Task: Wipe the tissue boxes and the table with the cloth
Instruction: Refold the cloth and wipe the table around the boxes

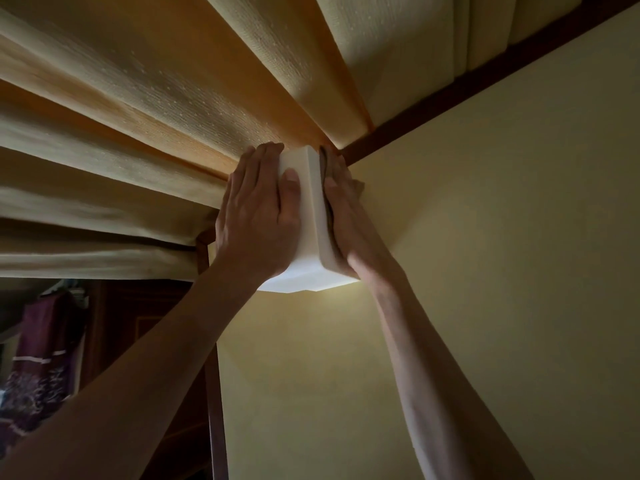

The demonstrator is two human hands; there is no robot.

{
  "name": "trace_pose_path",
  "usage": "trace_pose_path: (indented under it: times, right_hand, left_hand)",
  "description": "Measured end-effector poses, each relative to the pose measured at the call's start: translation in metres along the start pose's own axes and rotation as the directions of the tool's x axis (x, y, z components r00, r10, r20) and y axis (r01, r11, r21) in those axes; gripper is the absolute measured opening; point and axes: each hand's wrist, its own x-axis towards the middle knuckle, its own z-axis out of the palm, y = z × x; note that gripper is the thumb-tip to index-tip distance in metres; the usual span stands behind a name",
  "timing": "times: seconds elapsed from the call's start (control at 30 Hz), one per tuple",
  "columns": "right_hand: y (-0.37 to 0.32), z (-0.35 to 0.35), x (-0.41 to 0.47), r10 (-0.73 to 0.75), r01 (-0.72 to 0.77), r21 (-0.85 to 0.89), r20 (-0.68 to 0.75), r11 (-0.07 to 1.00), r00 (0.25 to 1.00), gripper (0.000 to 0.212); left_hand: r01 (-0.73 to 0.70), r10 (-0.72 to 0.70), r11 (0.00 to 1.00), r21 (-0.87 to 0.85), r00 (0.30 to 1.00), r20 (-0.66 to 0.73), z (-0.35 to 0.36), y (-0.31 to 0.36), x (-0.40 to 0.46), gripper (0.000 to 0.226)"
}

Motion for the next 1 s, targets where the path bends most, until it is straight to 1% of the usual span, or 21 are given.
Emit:
trace_pose_path:
  times: [0.13,0.2,0.3,0.33,0.4,0.43,0.5,0.53,0.57,0.63,0.7,0.73,0.77,0.83,0.87,0.93,1.0]
  right_hand:
    - [-0.006,-0.002,0.021,0.012,-0.012,-0.006,0.014,1.0,1.0,0.051]
    - [-0.009,0.0,0.018,0.005,-0.004,-0.022,0.012,1.0,1.0,0.051]
    - [-0.018,0.008,0.009,-0.067,0.067,-0.033,0.017,0.997,0.998,0.052]
    - [-0.024,0.012,0.006,-0.083,0.084,-0.003,0.032,0.996,0.996,0.05]
    - [-0.035,0.016,0.002,-0.063,0.056,0.108,0.067,0.993,0.996,0.048]
    - [-0.038,0.017,0.0,-0.05,0.039,0.134,0.082,0.99,0.995,0.049]
    - [-0.043,0.016,-0.006,-0.055,0.046,0.104,0.081,0.993,0.995,0.053]
    - [-0.046,0.014,-0.009,-0.044,0.031,0.134,0.091,0.991,0.995,0.055]
    - [-0.049,0.011,-0.012,-0.007,-0.016,0.206,0.11,0.978,0.994,0.057]
    - [-0.056,0.007,-0.015,0.059,-0.097,0.32,0.125,0.943,0.99,0.063]
    - [-0.063,0.005,-0.017,0.089,-0.123,0.356,0.11,0.926,0.99,0.068]
    - [-0.068,0.003,-0.018,0.102,-0.131,0.345,0.103,0.929,0.989,0.07]
    - [-0.071,0.001,-0.019,0.104,-0.128,0.299,0.092,0.946,0.99,0.068]
    - [-0.077,-0.003,-0.021,0.1,-0.105,0.119,0.047,0.987,0.994,0.059]
    - [-0.081,-0.003,-0.024,0.108,-0.11,0.049,0.032,0.993,0.994,0.057]
    - [-0.087,-0.003,-0.029,0.143,-0.143,0.001,-0.008,0.99,0.99,0.06]
    - [-0.091,0.001,-0.033,0.162,-0.164,-0.019,-0.071,0.986,0.984,0.054]
  left_hand:
    - [-0.001,0.001,1.0,0.023,1.0,0.002,0.0,-0.002,-0.002,0.063]
    - [0.024,-0.025,0.999,0.046,0.999,0.021,0.0,0.002,-0.003,0.063]
    - [0.075,-0.08,0.994,0.074,0.994,0.077,0.0,0.004,-0.006,0.064]
    - [0.046,-0.056,0.992,0.117,0.995,0.088,0.0,0.002,-0.007,0.066]
    - [-0.05,0.027,0.976,0.212,0.993,0.112,0.001,-0.003,-0.011,0.073]
    - [-0.065,0.042,0.975,0.212,0.993,0.114,0.002,-0.005,-0.011,0.075]
    - [-0.012,0.0,0.993,0.119,0.995,0.096,-0.001,-0.002,-0.01,0.071]
    - [0.018,-0.021,0.999,0.043,0.996,0.082,-0.004,0.001,-0.009,0.066]
    - [0.032,-0.03,0.999,-0.026,0.998,0.061,-0.007,0.005,-0.009,0.06]
    - [-0.011,0.012,0.996,-0.088,1.0,0.017,-0.014,0.009,-0.012,0.052]
    - [-0.064,0.067,0.989,-0.131,0.998,0.019,-0.018,0.008,-0.012,0.048]
    - [-0.072,0.079,0.984,-0.162,0.996,0.037,-0.02,0.006,-0.009,0.047]
    - [-0.068,0.081,0.978,-0.199,0.995,0.057,-0.024,0.003,-0.007,0.047]
    - [-0.104,0.128,0.963,-0.247,0.988,0.084,-0.036,-0.003,0.001,0.045]
    - [-0.144,0.175,0.958,-0.247,0.978,0.11,-0.043,-0.005,0.004,0.042]
    - [-0.245,0.285,0.943,-0.223,0.943,0.169,-0.058,-0.007,0.009,0.038]
    - [-0.3,0.336,0.936,-0.186,0.917,0.213,-0.064,-0.009,0.014,0.036]
